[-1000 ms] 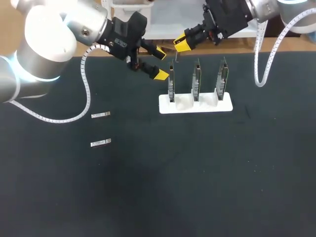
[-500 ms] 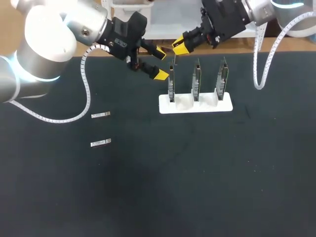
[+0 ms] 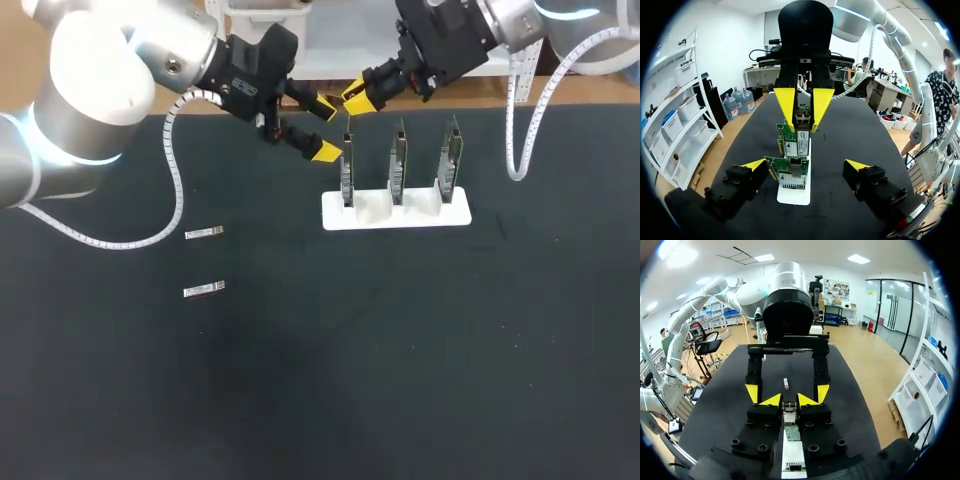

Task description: Pick up the optical module with the left hand, and insert it into the network port with the right hand.

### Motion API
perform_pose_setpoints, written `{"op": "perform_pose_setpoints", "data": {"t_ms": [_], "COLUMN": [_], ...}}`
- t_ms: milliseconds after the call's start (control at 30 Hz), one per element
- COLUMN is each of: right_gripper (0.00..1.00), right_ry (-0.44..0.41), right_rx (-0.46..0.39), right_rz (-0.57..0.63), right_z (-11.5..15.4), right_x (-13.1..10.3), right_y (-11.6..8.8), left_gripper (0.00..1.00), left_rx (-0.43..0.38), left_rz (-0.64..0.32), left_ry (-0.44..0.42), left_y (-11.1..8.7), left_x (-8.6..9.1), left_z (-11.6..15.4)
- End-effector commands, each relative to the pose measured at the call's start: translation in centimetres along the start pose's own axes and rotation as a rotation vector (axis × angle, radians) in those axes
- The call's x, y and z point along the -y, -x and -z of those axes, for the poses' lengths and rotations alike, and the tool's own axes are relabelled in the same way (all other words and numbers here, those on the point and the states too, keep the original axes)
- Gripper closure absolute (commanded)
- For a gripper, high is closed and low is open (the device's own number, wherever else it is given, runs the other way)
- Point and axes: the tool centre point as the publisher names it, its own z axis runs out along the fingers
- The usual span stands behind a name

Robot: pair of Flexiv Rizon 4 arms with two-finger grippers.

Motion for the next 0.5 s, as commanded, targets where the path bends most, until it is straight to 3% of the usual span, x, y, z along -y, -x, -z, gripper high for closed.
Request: {"op": "perform_pose_setpoints", "data": {"t_ms": [33, 500], "right_gripper": [1.0, 1.0], "right_ry": [0.009, 0.005], "right_rx": [-0.007, -0.016], "right_rz": [-0.002, -0.012], "right_z": [-0.36, -0.91], "right_x": [0.63, 1.27], "right_y": [0.04, -0.11], "left_gripper": [0.0, 0.0], "left_rx": [-0.001, -0.001], "left_rz": [0.0, 0.0], "left_ry": [-0.001, -0.001], "left_y": [0.0, 0.0], "left_x": [-0.04, -0.04], "left_z": [0.02, 0.02]}}
